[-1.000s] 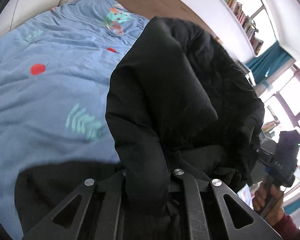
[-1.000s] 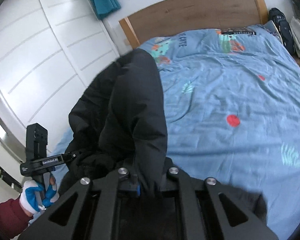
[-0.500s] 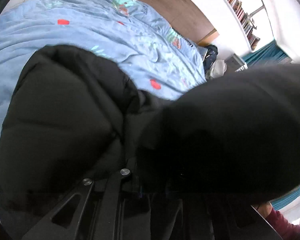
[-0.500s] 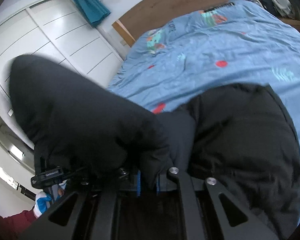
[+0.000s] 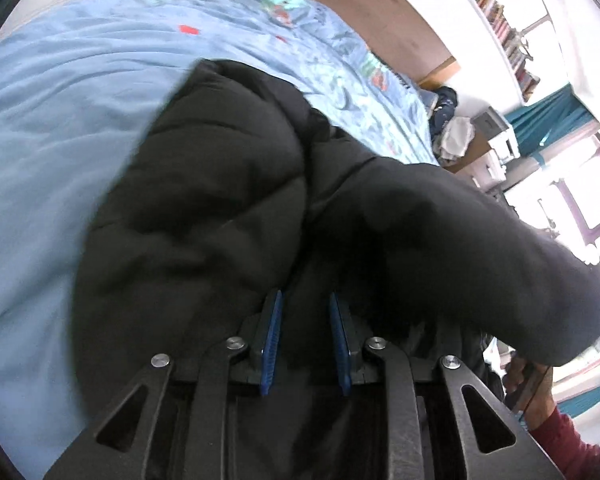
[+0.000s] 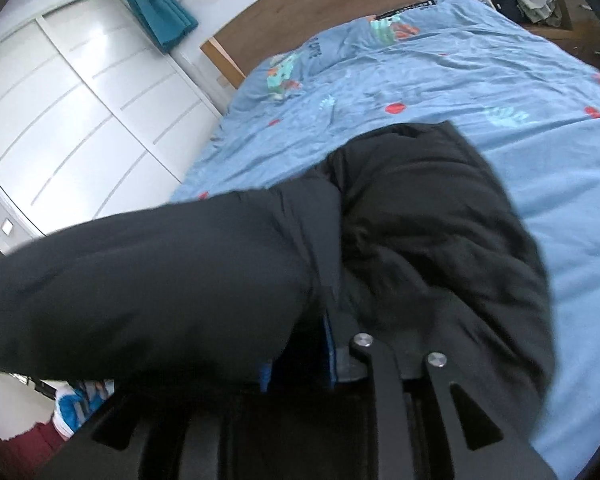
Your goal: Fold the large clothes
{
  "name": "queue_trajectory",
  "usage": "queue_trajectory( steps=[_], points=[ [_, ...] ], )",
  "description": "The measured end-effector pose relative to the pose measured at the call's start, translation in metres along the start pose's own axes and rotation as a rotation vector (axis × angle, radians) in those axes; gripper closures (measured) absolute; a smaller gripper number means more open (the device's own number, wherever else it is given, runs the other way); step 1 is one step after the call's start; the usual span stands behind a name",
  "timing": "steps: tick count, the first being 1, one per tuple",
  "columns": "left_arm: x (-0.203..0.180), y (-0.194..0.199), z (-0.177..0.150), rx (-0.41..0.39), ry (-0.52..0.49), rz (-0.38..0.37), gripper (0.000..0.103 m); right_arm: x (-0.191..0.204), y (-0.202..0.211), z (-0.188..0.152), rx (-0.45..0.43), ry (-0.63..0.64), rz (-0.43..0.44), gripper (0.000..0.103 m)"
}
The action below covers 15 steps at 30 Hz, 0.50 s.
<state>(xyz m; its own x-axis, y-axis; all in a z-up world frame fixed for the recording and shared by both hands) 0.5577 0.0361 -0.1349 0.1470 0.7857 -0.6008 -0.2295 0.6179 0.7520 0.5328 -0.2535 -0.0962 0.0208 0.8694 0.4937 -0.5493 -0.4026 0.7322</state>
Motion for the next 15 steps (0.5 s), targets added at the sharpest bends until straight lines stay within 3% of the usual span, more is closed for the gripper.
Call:
queue_trajectory(
  steps=[2, 10, 15],
  points=[
    [0.005, 0.023, -0.008, -0.007, 0.010, 0.062, 0.071, -0.003, 0.017, -0.009, 0.021, -0.006, -0.036, 0.082],
    [-0.007, 0.085, -0.023, -0.051, 0.006, 0.191, 0.048, -0.001, 0.099, -0.029, 0.049, -0.013, -0.166, 0.082],
    [-0.036, 0.095, -0.019, -0.078, -0.027, 0.214, 0.041, 0.033, 0.115, -0.017, 0.042, 0.040, -0.190, 0.058]
  ],
)
Point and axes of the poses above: each gripper's, at about its wrist camera, not at the fingertips, and y roughly against the way its jaws point, x to its left, z to its top, the point moved 7 cm from there along -y, roughly the way its jaws point, and after that the axes turned 12 degrees about x, right-handed, at the moved point
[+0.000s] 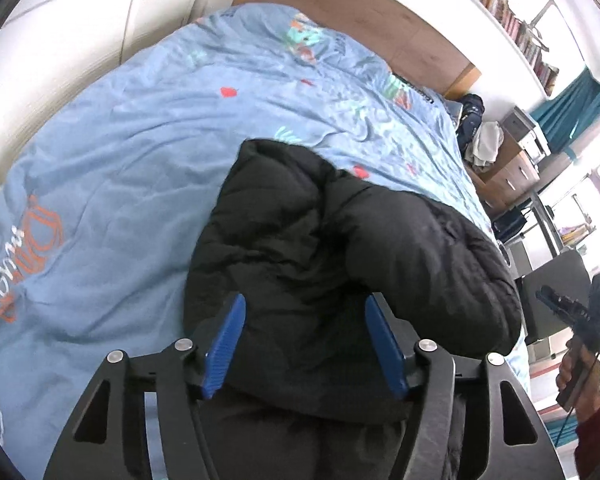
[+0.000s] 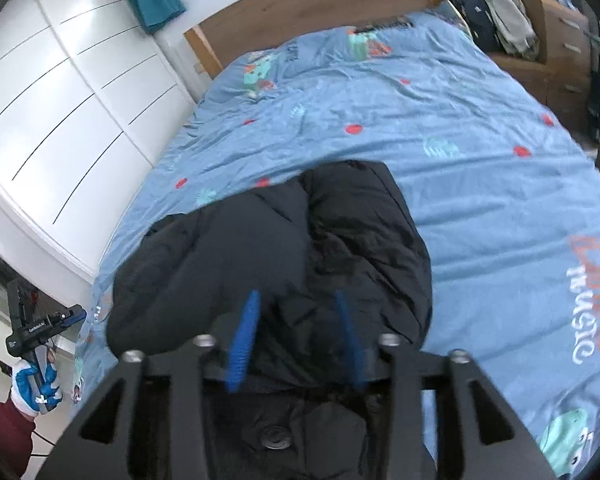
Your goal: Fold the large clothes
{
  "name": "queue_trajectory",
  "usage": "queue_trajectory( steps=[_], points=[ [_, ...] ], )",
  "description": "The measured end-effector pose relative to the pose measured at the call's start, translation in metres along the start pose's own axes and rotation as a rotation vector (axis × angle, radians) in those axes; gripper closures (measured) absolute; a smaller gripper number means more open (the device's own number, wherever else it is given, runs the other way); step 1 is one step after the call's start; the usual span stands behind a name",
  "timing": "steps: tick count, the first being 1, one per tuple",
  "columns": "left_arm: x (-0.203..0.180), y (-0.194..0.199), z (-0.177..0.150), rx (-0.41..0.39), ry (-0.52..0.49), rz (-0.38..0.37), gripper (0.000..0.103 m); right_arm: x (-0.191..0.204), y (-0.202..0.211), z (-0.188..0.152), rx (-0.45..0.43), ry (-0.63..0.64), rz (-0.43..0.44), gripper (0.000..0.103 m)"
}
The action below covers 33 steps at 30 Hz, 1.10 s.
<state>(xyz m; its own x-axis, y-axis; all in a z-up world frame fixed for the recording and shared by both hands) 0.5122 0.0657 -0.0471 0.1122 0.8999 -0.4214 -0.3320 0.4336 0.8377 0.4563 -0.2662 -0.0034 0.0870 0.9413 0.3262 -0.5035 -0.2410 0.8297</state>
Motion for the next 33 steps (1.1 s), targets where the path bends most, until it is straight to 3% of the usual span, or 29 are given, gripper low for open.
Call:
queue_trajectory(
  steps=[14, 20, 33],
  points=[
    [-0.076, -0.016, 0.019, -0.067, -0.146, 0.120, 0.031, 0.100, -0.032, 0.023, 0.069, 0.211, -0.025, 0.049],
    [-0.099, -0.033, 0.021, -0.060, -0.213, 0.149, 0.029, 0.117, -0.051, 0.027, 0.078, 0.256, -0.035, 0.048],
    [-0.111, -0.063, 0.016, -0.032, -0.244, 0.166, 0.028, 0.117, -0.082, 0.017, 0.112, 0.276, -0.046, 0.047]
  ],
)
Point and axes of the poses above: each gripper's, at about its wrist camera, not at the fingertips, and y roughly against the way its jaws point, x to its left, z to its top, the point moved 7 cm from there along -y, roughly the way its jaws point, and after that the axes turned 12 degrees about x, right-handed, at the moved point
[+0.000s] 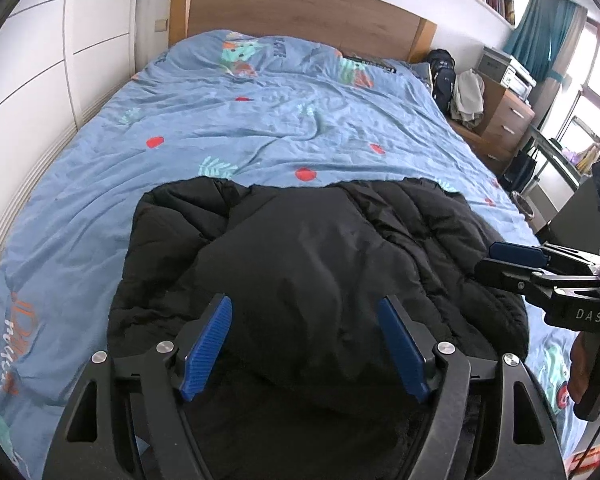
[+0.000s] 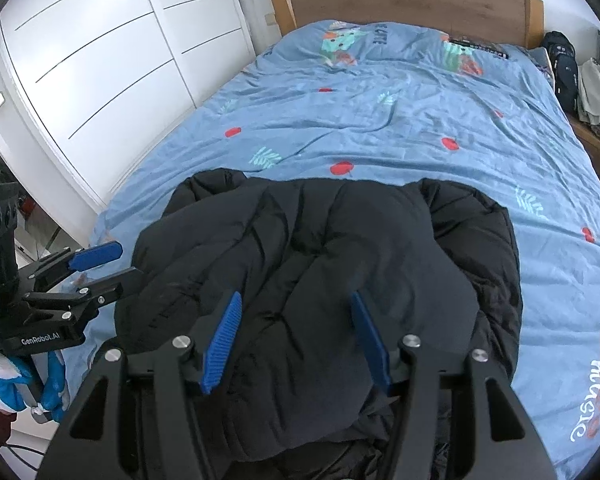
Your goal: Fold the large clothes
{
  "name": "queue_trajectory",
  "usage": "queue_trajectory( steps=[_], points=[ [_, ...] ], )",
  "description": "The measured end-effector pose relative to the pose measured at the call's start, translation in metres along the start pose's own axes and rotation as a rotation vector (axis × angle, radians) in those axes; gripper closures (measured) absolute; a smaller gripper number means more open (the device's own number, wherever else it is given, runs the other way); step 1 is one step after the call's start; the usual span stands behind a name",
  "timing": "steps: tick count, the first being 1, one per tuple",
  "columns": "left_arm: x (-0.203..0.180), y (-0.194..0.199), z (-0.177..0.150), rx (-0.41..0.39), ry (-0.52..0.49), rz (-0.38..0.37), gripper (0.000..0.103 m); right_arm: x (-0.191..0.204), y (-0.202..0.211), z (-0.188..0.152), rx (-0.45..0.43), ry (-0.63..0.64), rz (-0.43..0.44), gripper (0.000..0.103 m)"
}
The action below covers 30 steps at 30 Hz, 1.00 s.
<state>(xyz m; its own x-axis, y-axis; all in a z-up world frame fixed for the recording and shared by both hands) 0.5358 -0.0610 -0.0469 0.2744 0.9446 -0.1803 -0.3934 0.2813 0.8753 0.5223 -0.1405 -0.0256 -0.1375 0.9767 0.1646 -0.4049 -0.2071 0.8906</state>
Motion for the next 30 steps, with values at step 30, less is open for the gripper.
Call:
queue_trajectory(
  steps=[30],
  points=[
    [0.031, -0.058, -0.049, 0.059, 0.076, 0.090, 0.006, -0.030, -0.084, -0.053, 0.150, 0.065, -0.113, 0.042]
  ],
)
Point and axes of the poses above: each gripper's, at about its wrist camera, not at the fingertips, and y roughly against the way its jaws point, x to its left, z to its top, the point moved 7 cm from there along -y, roughly the way its jaws point, and after that the axes turned 12 degrees about x, right-handed, at the moved point
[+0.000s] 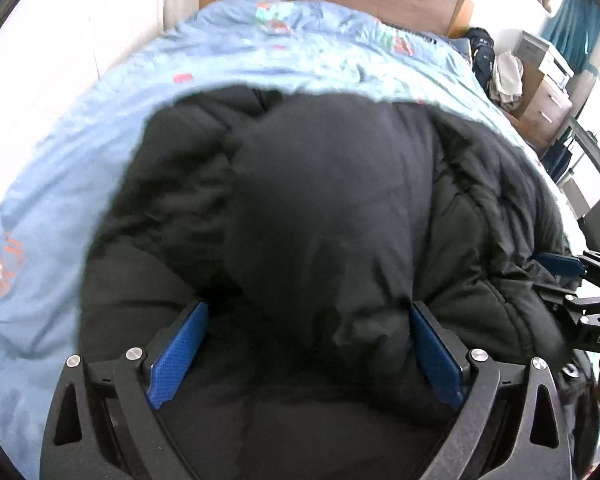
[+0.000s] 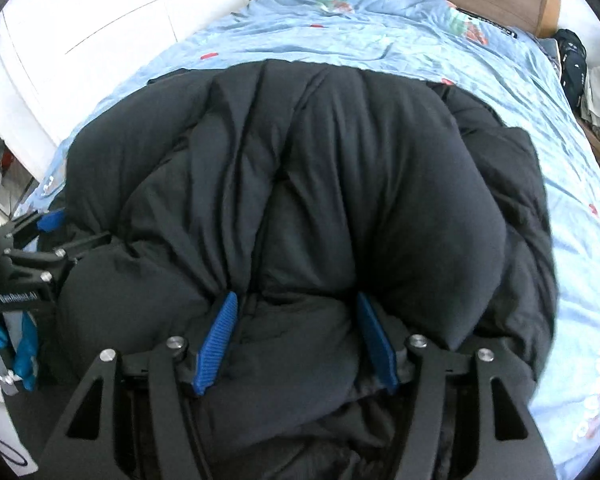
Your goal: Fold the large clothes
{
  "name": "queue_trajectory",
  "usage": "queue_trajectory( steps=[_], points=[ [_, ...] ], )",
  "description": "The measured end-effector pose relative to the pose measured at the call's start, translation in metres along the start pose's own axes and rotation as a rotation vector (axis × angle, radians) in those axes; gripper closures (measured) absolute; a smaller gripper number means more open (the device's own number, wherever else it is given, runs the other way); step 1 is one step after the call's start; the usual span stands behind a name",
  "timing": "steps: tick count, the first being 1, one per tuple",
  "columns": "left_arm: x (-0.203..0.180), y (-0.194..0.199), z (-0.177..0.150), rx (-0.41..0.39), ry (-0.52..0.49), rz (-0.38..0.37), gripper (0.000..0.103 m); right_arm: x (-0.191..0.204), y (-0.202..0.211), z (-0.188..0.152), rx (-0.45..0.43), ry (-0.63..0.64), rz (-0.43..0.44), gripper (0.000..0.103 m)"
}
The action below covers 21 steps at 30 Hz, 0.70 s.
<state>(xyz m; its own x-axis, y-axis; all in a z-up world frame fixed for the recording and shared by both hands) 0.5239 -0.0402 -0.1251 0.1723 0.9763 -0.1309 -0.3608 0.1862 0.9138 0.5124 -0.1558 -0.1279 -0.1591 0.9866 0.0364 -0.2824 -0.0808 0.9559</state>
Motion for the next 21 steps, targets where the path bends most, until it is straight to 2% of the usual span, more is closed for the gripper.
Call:
queue_trajectory(
  steps=[5, 9, 14, 21],
  points=[
    [-0.009, 0.041, 0.016, -0.089, -0.046, -0.005, 0.006, 0.005, 0.043, -0.007, -0.043, 0.020, 0.003, 0.042],
    [-0.032, 0.034, 0.027, -0.092, -0.100, -0.039, 0.006, 0.007, 0.061, -0.006, -0.082, 0.028, 0.018, 0.041],
    [-0.040, -0.013, 0.015, -0.007, -0.114, -0.031, 0.006, 0.001, 0.039, -0.011, -0.048, 0.013, 0.015, 0.040],
    [-0.034, -0.039, 0.000, 0.003, -0.079, -0.044, 0.004, -0.008, -0.001, -0.019, -0.020, 0.034, 0.021, 0.038]
  ],
)
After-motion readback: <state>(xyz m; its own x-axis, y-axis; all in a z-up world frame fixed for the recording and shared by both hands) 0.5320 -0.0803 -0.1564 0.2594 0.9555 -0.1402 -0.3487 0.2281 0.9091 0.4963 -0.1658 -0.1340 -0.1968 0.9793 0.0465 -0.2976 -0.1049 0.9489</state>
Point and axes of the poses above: each gripper's, at about its wrist camera, not at the fingertips, and y roughly against the way its jaws point, x to its left, z to its top, the point moved 7 cm from there along -y, roughly the way its jaws point, and after that the axes turned 12 degrees about x, right-handed, at the moved point
